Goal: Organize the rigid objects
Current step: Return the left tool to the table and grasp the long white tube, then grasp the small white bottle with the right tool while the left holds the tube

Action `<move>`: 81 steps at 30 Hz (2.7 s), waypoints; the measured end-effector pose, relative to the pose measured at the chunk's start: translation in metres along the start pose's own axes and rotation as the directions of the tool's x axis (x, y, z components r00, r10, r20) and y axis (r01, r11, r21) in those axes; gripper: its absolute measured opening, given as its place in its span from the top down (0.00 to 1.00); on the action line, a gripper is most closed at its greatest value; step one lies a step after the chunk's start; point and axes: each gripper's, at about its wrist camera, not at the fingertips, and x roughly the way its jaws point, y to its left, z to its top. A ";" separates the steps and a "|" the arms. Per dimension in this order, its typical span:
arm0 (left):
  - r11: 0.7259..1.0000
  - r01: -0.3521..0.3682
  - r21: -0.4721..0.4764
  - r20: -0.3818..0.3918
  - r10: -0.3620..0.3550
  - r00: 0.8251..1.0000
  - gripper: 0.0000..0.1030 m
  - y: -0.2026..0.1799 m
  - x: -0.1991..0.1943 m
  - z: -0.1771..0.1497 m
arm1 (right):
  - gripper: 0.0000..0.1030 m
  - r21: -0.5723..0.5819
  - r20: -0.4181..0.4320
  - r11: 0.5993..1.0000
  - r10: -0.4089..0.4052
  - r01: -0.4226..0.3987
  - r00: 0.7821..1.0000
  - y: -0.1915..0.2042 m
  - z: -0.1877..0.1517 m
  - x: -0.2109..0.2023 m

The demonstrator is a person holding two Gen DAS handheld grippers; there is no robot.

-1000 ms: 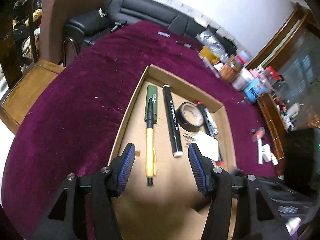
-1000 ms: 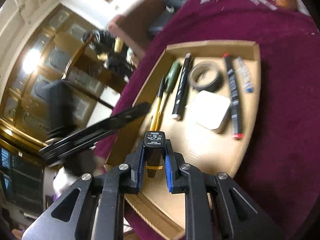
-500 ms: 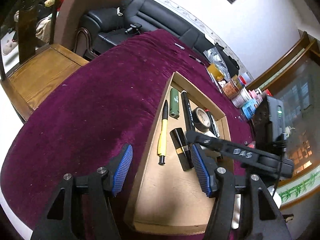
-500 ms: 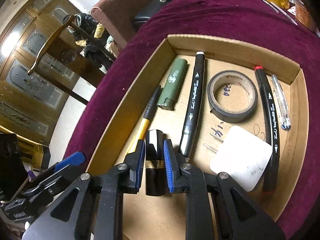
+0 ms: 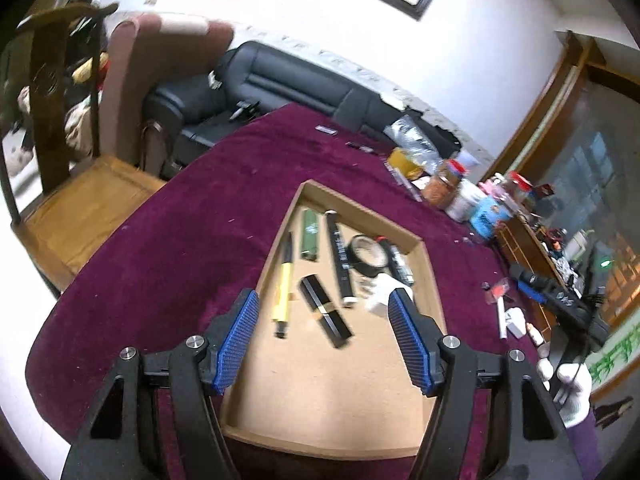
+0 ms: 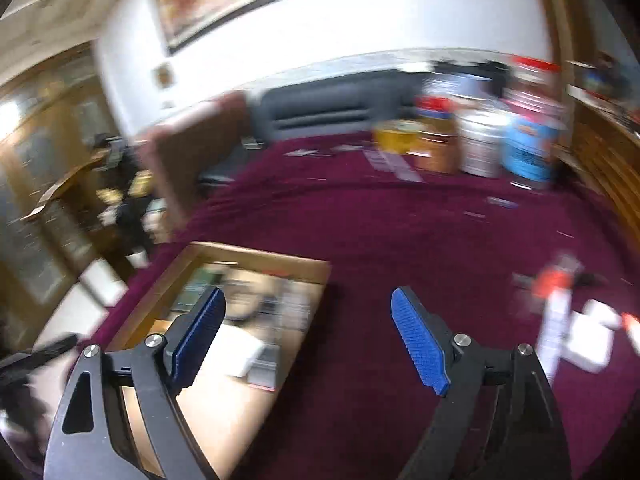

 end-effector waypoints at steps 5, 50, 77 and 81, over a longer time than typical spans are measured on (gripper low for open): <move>0.999 0.024 0.046 -0.012 -0.023 1.000 0.37 -0.027 0.001 -0.007 | 0.17 0.246 -0.057 0.956 -0.151 0.160 0.987 -0.134 -0.013 -0.032; 0.872 0.267 0.409 -0.540 -0.004 0.842 0.38 -0.341 0.255 -0.058 | 0.24 0.556 0.171 0.808 0.119 -0.195 0.978 -0.272 -0.039 -0.038; 0.854 0.246 0.458 -0.442 -0.022 0.897 0.89 -0.240 0.135 -0.047 | 0.24 0.522 0.069 0.849 0.059 -0.087 0.996 -0.268 -0.043 -0.024; 0.872 0.246 0.424 -0.487 -0.009 0.873 0.89 -0.230 0.142 -0.071 | 0.24 0.488 0.039 0.871 0.032 -0.047 0.999 -0.261 -0.044 -0.020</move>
